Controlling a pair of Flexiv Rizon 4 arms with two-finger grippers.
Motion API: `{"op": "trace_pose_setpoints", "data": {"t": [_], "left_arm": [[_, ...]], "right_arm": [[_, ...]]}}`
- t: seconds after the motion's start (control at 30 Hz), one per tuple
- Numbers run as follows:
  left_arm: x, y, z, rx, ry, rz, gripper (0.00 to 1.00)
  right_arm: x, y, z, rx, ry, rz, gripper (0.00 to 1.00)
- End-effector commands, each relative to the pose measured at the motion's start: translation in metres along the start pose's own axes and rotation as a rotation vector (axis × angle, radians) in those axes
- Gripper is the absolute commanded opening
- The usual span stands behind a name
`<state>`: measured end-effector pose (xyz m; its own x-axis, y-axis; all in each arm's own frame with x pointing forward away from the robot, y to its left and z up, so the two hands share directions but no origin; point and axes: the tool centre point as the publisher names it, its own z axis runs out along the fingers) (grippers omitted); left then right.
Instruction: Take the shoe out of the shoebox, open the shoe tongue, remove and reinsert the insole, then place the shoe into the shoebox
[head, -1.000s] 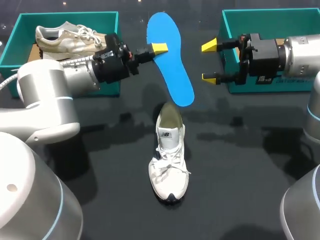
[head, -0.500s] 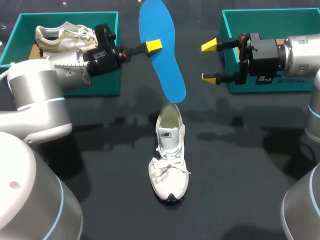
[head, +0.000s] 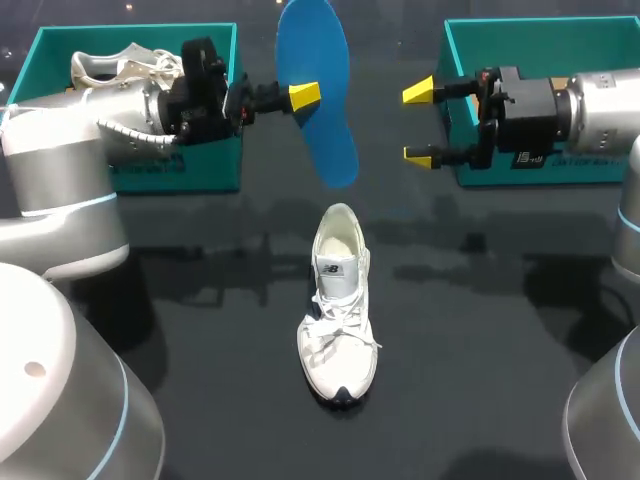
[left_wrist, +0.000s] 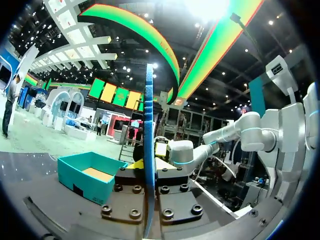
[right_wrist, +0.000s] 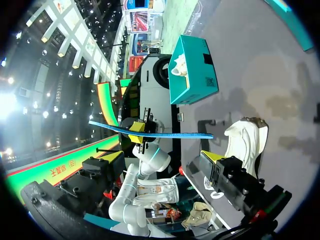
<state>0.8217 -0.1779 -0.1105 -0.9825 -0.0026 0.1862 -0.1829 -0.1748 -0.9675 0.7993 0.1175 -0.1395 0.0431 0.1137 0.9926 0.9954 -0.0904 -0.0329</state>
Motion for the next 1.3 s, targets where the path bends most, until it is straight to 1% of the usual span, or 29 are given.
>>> {"op": "trace_pose_setpoints", "data": {"t": [0.03, 0.37, 0.43, 0.47, 0.5, 0.53, 0.57, 0.67, 0.7, 0.73, 1.03, 1.07, 1.1, 1.13, 1.2, 1.23, 1.27, 1.3], "left_arm": [[-0.006, 0.015, 0.001, -0.114, 0.078, 0.964, 0.00], [-0.006, 0.015, 0.001, -0.114, 0.078, 0.964, 0.00], [0.001, 0.010, 0.002, -0.107, 0.104, 1.134, 0.00], [0.004, 0.007, 0.002, -0.090, 0.131, 1.188, 0.00], [0.007, 0.005, 0.002, -0.050, 0.157, 1.241, 0.00], [0.010, 0.004, 0.001, -0.034, 0.176, 1.304, 0.00], [0.011, 0.005, 0.002, -0.042, 0.192, 1.371, 0.00], [0.015, 0.011, 0.004, -0.011, 0.235, 1.637, 0.00], [0.014, 0.016, 0.004, -0.018, 0.247, 1.735, 0.00], [0.012, 0.021, 0.005, -0.053, 0.245, 1.792, 0.00], [0.012, 0.021, 0.005, -0.053, 0.245, 1.792, 0.00], [0.012, 0.021, 0.005, -0.028, 0.246, 1.782, 0.00], [0.012, 0.021, 0.005, -0.018, 0.248, 1.827, 0.00], [0.012, 0.021, 0.005, -0.047, 0.247, 1.884, 0.00], [0.011, 0.021, 0.005, -0.028, 0.250, 1.938, 0.00], [0.009, 0.022, 0.005, -0.055, 0.252, 1.968, 0.00], [0.008, 0.024, 0.006, -0.056, 0.267, 2.007, 0.00], [0.008, 0.024, 0.006, -0.056, 0.255, 2.038, 0.00]], "right_arm": [[0.000, 0.000, 0.001, -0.002, -0.002, 0.001, 1.00], [0.000, 0.000, 0.001, -0.002, -0.002, 0.001, 1.00], [0.000, 0.000, 0.001, -0.002, -0.002, 0.001, 1.00], [0.000, 0.000, 0.001, -0.002, -0.002, 0.001, 1.00], [0.000, 0.000, 0.001, -0.002, -0.002, 0.001, 1.00], [0.000, 0.000, 0.001, -0.002, -0.002, 0.001, 1.00], [0.000, 0.000, 0.001, -0.002, -0.002, 0.001, 1.00], [0.000, 0.000, 0.001, -0.002, -0.002, 0.001, 1.00], [0.000, 0.000, 0.001, -0.002, -0.002, 0.001, 1.00], [0.000, 0.000, 0.001, -0.002, -0.002, 0.001, 1.00], [0.000, 0.000, 0.001, -0.002, -0.002, 0.001, 1.00], [0.000, 0.000, 0.001, -0.002, -0.002, 0.001, 1.00], [0.000, 0.000, 0.001, -0.002, -0.002, 0.001, 1.00], [0.000, 0.000, 0.001, -0.002, -0.002, 0.001, 1.00], [0.000, 0.000, 0.001, -0.002, -0.002, 0.001, 1.00], [0.000, 0.000, 0.001, -0.002, -0.002, 0.001, 1.00], [0.000, 0.000, 0.001, -0.002, -0.002, 0.001, 1.00], [0.000, 0.000, 0.001, -0.002, -0.002, 0.001, 1.00]]}}
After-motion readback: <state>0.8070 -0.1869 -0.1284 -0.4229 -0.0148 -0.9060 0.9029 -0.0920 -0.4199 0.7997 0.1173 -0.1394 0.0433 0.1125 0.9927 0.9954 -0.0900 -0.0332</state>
